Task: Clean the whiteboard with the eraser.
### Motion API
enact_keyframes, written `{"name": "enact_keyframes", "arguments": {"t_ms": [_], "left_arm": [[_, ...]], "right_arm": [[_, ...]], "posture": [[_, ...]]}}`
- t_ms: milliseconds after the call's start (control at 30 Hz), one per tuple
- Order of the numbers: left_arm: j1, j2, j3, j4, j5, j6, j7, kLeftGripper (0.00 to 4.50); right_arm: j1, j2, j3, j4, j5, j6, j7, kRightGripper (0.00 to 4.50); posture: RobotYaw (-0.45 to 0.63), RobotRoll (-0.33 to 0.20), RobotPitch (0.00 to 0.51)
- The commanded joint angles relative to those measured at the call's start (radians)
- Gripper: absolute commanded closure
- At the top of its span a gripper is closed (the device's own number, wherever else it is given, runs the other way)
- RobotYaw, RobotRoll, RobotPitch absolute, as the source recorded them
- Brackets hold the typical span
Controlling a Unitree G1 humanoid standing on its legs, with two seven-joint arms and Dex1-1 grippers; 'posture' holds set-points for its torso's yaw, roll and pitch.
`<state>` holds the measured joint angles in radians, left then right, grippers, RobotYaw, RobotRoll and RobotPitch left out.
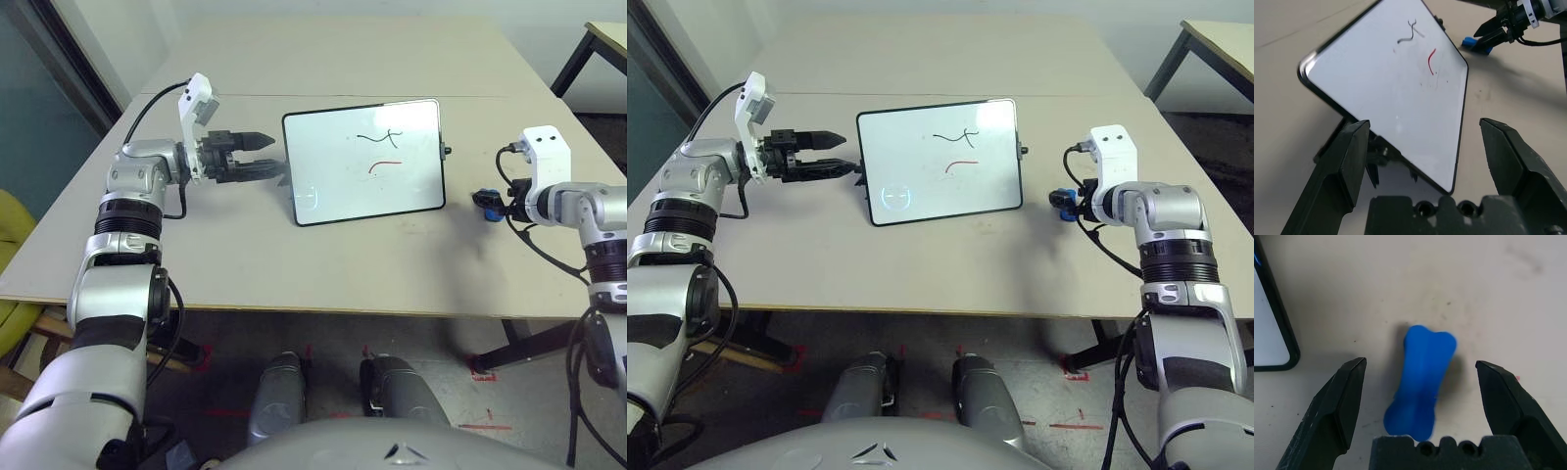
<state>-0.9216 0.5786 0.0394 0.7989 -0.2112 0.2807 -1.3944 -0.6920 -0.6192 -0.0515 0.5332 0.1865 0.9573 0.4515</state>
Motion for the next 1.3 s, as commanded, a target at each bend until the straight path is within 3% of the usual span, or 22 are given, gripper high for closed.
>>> {"name": "enact_keyframes", "arguments": {"t_ms": [33,167,400,467,667,900,1300], "left_arm": [[0.018,0.016,0.01,-0.038,-0.012,0.004,0.022,0.0],[0.028,0.02,0.011,-0.053,-0.017,0.008,0.033,0.0],[0.032,0.022,0.01,-0.062,-0.018,0.014,0.032,0.0],[0.03,0.022,0.01,-0.06,-0.018,0.014,0.032,0.0],[0.024,0.017,0.002,-0.056,-0.014,0.012,0.027,0.0],[0.015,0.009,-0.001,-0.047,-0.013,0.009,0.025,0.0],[0.019,0.01,-0.011,-0.074,-0.014,0.017,0.014,0.0]], "right_arm": [[-0.011,0.003,0.011,0.047,-0.019,-0.031,0.016,0.01],[-0.012,0.008,0.007,0.07,-0.029,-0.05,0.021,0.95],[-0.016,-0.008,0.003,0.029,-0.029,-0.07,0.041,3.59],[-0.012,-0.019,0.009,-0.017,-0.029,-0.063,0.056,4.14],[0.007,-0.033,0.015,-0.266,-0.007,0.017,0.084,4.22],[0.005,0.037,0.025,-0.479,0.024,0.118,0.06,4.22],[-0.015,0.171,0.168,-0.473,-0.063,0.019,-0.03,4.23]], "posture": [[0.13,0.0,0.065],[0.14,0.0,0.062],[0.13,0.0,0.064],[0.13,0.0,0.065],[0.12,0.0,0.066],[0.11,0.0,0.067],[0.12,0.0,0.064]]}}
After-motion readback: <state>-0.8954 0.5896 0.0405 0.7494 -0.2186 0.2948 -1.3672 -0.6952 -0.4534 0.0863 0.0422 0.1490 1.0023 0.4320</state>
